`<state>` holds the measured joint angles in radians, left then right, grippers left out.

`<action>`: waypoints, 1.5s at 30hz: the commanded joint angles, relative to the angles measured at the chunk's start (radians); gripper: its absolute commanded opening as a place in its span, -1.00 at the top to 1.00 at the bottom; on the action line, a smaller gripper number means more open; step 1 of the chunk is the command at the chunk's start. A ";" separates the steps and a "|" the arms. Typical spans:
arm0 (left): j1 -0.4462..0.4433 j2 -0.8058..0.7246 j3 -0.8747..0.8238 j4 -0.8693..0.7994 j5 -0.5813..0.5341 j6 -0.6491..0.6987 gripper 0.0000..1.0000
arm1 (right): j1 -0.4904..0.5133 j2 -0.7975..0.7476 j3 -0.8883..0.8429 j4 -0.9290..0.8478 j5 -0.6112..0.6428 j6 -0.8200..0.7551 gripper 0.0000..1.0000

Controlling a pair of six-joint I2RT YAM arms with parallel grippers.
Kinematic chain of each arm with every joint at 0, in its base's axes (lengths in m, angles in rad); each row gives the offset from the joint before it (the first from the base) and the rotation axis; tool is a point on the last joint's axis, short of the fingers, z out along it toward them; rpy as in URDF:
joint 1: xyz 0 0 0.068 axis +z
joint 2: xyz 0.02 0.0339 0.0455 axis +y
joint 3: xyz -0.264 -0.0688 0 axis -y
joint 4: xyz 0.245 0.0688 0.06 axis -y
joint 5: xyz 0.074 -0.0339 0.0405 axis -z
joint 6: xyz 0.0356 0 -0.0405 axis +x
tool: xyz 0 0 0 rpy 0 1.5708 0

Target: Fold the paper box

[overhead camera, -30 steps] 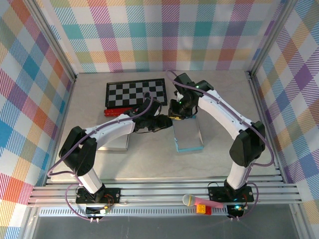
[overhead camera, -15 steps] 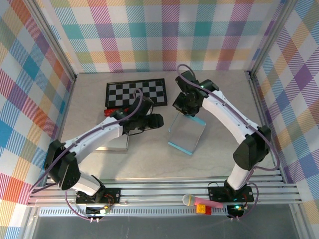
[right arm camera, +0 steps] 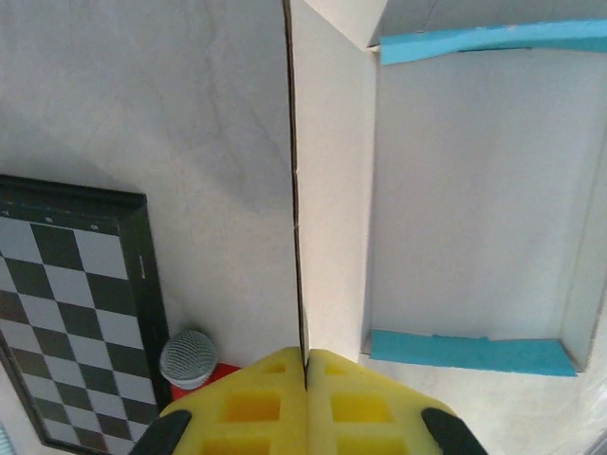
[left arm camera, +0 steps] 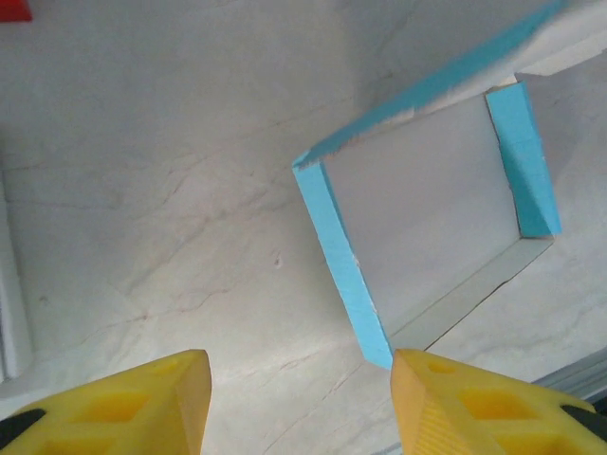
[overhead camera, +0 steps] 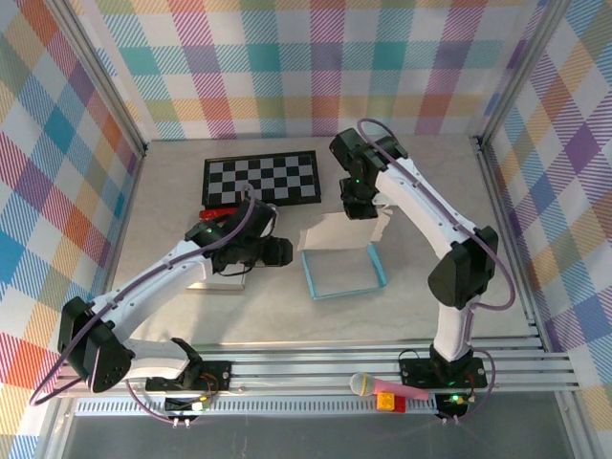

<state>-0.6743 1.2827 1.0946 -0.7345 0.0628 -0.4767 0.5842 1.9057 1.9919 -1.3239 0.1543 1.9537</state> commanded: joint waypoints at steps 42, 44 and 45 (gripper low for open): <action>0.176 0.371 0.158 0.262 0.162 0.427 -0.04 | -0.350 -0.468 -0.881 0.723 -0.392 -2.043 -0.12; 0.176 0.388 0.170 0.262 0.170 0.420 0.01 | -0.350 -0.447 -0.863 0.721 -0.395 -2.043 -0.10; 0.177 0.393 0.173 0.261 0.173 0.417 0.03 | -0.350 -0.439 -0.858 0.722 -0.399 -2.043 -0.09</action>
<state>-0.5072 1.6554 1.2377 -0.4870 0.2134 -0.0582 0.2382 1.4506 1.0966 -0.6193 -0.2153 -0.0559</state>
